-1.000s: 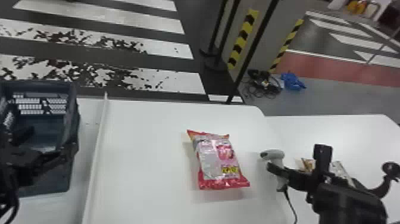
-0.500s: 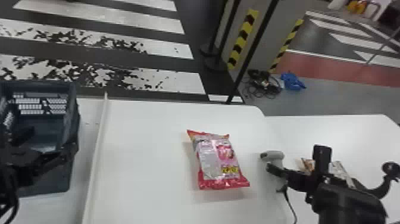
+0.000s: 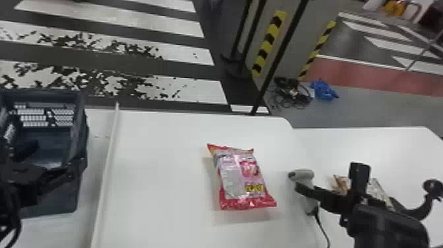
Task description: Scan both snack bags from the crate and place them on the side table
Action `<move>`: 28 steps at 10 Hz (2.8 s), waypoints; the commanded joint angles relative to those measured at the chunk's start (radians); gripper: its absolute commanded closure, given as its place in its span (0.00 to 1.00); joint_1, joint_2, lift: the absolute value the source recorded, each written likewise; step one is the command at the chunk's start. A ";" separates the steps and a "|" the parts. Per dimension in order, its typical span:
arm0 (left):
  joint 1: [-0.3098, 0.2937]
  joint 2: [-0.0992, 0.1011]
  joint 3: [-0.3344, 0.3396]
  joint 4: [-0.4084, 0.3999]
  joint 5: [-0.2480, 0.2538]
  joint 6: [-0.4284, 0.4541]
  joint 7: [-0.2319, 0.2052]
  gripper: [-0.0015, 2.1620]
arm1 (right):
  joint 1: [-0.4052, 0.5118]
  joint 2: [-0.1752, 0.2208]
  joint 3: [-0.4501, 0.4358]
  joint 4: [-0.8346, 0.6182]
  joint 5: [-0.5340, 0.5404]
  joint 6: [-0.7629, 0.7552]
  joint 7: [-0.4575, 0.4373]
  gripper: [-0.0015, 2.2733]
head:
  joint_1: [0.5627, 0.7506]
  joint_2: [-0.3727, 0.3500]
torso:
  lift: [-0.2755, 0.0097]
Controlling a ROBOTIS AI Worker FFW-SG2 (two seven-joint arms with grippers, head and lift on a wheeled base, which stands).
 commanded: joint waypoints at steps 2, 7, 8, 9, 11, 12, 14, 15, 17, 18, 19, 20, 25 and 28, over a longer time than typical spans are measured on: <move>0.000 0.000 0.000 -0.002 0.000 0.000 0.000 0.04 | 0.005 0.017 -0.021 -0.060 -0.020 0.051 -0.006 0.04 | 0.70 0.03 | 0.62; -0.002 -0.001 0.000 -0.003 0.000 0.000 0.001 0.04 | 0.074 0.041 -0.018 -0.379 -0.191 0.493 0.075 0.04 | 0.70 0.03 | 0.62; -0.003 -0.001 0.000 -0.003 0.000 0.000 0.001 0.04 | 0.072 0.043 -0.009 -0.399 -0.201 0.560 0.113 0.04 | 0.70 0.03 | 0.62; -0.003 -0.001 -0.002 -0.003 0.000 0.000 0.001 0.04 | 0.072 0.040 0.000 -0.403 -0.224 0.622 0.139 0.04 | 0.70 0.03 | 0.62; -0.003 -0.001 -0.002 -0.003 -0.001 0.003 0.001 0.04 | 0.072 0.040 0.042 -0.403 -0.230 0.686 0.171 0.04 | 0.70 0.06 | 0.62; -0.003 -0.001 -0.002 -0.003 -0.001 0.003 0.001 0.04 | 0.075 0.040 0.068 -0.402 -0.227 0.689 0.179 0.04 | 0.70 0.08 | 0.62; -0.003 0.000 -0.003 -0.003 -0.001 0.000 0.001 0.04 | 0.075 0.037 0.120 -0.382 -0.214 0.683 0.193 0.04 | 0.70 0.11 | 0.62; -0.005 0.000 -0.003 -0.002 -0.001 0.003 0.001 0.04 | 0.075 0.023 0.157 -0.356 -0.202 0.680 0.193 0.04 | 0.70 0.13 | 0.62; -0.008 0.002 -0.003 -0.002 -0.001 0.003 0.001 0.04 | 0.063 0.006 0.209 -0.291 -0.153 0.655 0.194 0.04 | 0.70 0.16 | 0.62; -0.008 0.003 -0.003 -0.002 0.000 0.003 0.001 0.04 | 0.055 0.006 0.217 -0.270 -0.132 0.646 0.194 0.04 | 0.70 0.16 | 0.62; -0.008 0.005 -0.003 -0.002 0.000 0.000 0.001 0.04 | 0.052 0.000 0.230 -0.247 -0.121 0.640 0.194 0.04 | 0.70 0.17 | 0.62; -0.008 0.005 -0.003 -0.002 0.000 0.003 0.001 0.04 | 0.046 -0.002 0.240 -0.224 -0.102 0.628 0.194 0.04 | 0.70 0.17 | 0.62; -0.005 0.003 -0.005 -0.002 0.000 0.000 0.003 0.04 | 0.028 -0.008 0.240 -0.172 -0.092 0.643 0.205 0.05 | 0.70 0.16 | 0.62; -0.005 0.003 -0.005 -0.002 -0.001 0.000 0.003 0.04 | 0.006 -0.008 0.235 -0.167 -0.133 0.717 0.254 0.17 | 0.70 0.19 | 0.62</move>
